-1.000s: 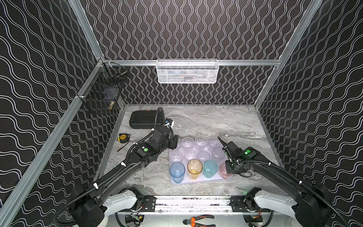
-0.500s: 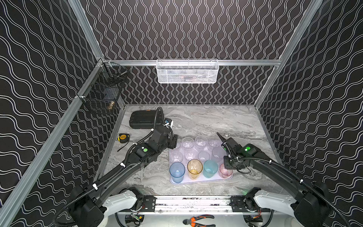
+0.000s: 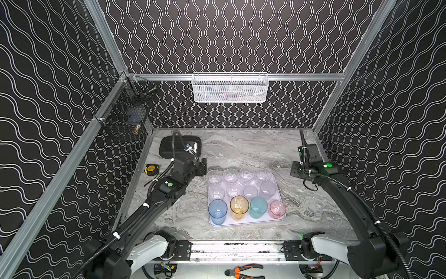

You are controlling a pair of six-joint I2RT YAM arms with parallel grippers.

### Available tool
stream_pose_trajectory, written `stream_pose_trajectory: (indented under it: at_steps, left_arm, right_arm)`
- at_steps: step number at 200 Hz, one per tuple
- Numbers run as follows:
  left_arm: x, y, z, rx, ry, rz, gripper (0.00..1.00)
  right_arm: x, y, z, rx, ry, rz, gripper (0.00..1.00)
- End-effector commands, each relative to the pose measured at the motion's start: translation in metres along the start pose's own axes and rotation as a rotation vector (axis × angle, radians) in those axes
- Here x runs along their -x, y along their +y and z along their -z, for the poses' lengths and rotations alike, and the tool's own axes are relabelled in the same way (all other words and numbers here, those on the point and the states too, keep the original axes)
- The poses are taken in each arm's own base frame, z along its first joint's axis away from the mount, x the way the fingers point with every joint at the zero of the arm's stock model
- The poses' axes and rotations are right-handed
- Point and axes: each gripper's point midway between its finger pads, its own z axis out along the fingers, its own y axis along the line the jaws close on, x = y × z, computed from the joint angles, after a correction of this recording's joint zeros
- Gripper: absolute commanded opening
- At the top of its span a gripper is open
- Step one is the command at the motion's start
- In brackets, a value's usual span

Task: Place the glasses into the tray
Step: Place the glass on the tray, then reset both arms

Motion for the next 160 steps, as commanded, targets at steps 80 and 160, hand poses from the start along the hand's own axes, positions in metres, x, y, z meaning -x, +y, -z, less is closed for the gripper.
stream_pose_trajectory:
  at_steps: [80,160]
  left_arm:
    - [-0.025,0.127,0.005,0.785,-0.406,0.023,0.78]
    - [-0.066,0.118,-0.024,0.632,-0.376,-0.188,0.79]
  right_arm:
    - [-0.015,-0.049,-0.082,-0.204,-0.533,-0.021,0.68]
    - [-0.051,-0.046,-0.108,-0.166,-0.483,0.183,0.69]
